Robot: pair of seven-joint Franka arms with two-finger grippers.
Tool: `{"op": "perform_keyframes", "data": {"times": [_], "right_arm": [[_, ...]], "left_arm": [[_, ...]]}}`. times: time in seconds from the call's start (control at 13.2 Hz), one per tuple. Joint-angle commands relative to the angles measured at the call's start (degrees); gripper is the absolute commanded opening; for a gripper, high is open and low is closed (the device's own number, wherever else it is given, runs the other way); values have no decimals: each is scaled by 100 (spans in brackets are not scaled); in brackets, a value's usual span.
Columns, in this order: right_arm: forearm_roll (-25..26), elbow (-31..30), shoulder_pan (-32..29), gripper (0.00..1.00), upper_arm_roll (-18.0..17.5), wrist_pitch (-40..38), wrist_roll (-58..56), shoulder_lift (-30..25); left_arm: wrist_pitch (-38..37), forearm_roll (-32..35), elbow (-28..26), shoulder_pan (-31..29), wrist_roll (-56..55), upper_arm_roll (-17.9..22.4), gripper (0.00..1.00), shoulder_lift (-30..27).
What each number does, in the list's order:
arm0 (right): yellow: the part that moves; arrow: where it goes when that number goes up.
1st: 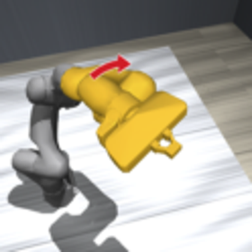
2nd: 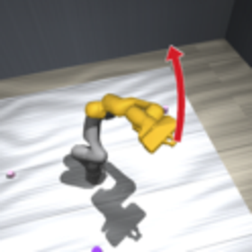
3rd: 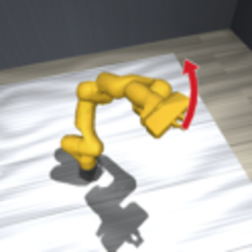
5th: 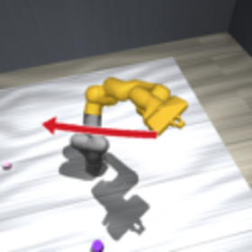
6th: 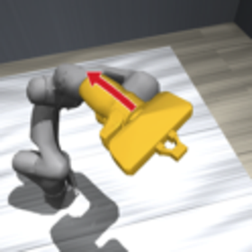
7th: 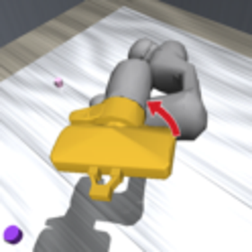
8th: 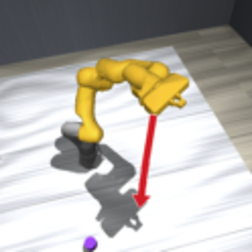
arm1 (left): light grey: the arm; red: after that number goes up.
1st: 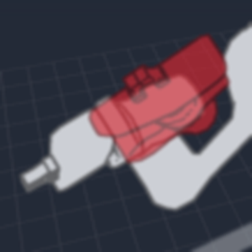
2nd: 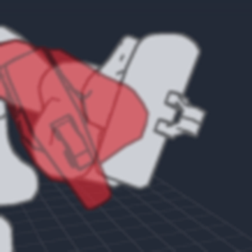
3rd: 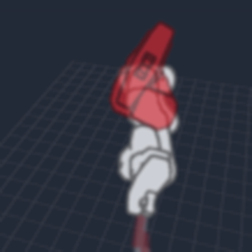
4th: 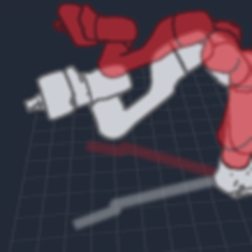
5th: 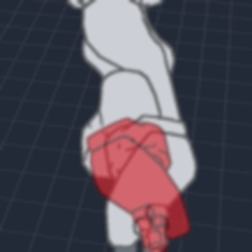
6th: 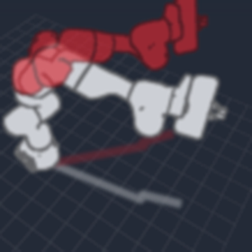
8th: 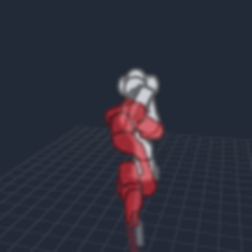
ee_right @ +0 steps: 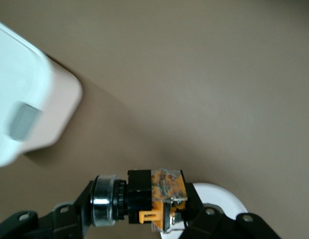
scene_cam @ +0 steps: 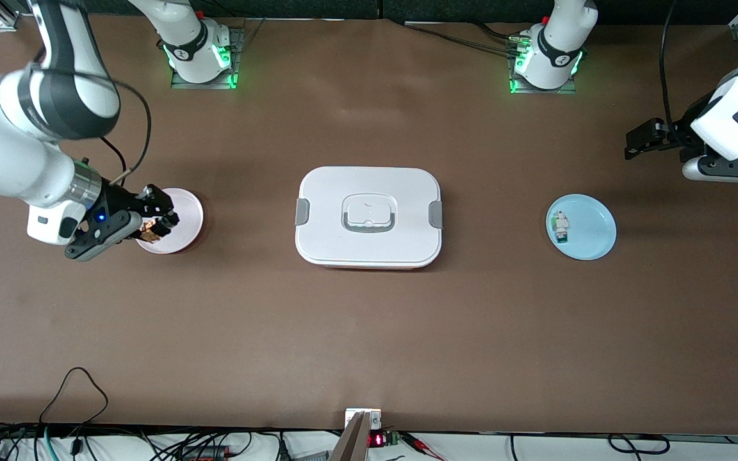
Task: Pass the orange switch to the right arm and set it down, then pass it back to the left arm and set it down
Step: 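Lift the switch with the right gripper while the left gripper reaches over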
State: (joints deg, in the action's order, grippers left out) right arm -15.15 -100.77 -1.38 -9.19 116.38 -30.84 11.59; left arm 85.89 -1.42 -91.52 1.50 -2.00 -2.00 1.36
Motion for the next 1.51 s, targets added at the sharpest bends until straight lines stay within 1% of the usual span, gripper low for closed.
{"op": "perform_keyframes", "data": {"times": [0.0,0.15,0.23,0.3,0.38,0.45,0.53,0.61,0.76,0.83,0.91,0.98,1.06,1.13,1.21,1.36,1.44], "right_arm": [[-531,443,-55,39,-188,-238,-622,-25],[-803,602,-55,39,-241,-404,-1202,-51],[-1127,603,-55,39,-311,-423,-1570,-69],[-1557,603,-55,39,-329,-423,-1913,-69],[-2118,603,-55,39,-329,-423,-2230,-60],[-2498,594,-55,39,-329,-397,-2616,-34],[-2728,594,-46,39,-329,-370,-2959,-25],[-2974,594,-46,39,-338,-396,-3258,-8],[-3518,594,-46,39,-355,-458,-4013,1],[-3782,594,-46,39,-425,-554,-4470,10],[-4150,594,-37,39,-434,-624,-4822,28],[-4458,576,-11,39,-452,-625,-5113,36],[-4661,576,-11,39,-461,-625,-5377,54],[-4985,550,-2,39,-461,-643,-5562,115],[-5441,515,7,39,-461,-730,-5686,124],[-5988,515,85,39,-461,-687,-6307,238],[-6356,497,251,39,-461,-669,-6624,343]], "left_arm": [[-73,-113,135,-27,16,-11,100,40],[-160,-226,126,-27,24,-20,100,31],[-326,-636,143,-19,-28,-20,100,40],[-432,-1058,144,-19,-63,-20,100,57],[-468,-1601,91,-36,-55,-2,100,66],[-529,-2042,82,-80,-55,15,100,118],[-634,-2560,82,-202,-55,24,100,250],[-818,-3226,73,-403,-46,24,100,407],[-1362,-4606,56,-755,-2,24,100,916],[-1608,-5178,56,-879,24,16,100,1189],[-1681,-5567,64,-880,33,-2,100,1348],[-1646,-5849,56,-836,7,-11,100,1402],[-1594,-5982,56,-810,-11,-11,100,1454],[-1489,-6079,38,-801,-19,-20,100,1472],[-1262,-6185,-75,-775,-28,-37,100,1446],[-996,-6719,-286,-766,-412,-230,100,1376],[-830,-6844,-287,-705,-519,-300,100,1385]]}}
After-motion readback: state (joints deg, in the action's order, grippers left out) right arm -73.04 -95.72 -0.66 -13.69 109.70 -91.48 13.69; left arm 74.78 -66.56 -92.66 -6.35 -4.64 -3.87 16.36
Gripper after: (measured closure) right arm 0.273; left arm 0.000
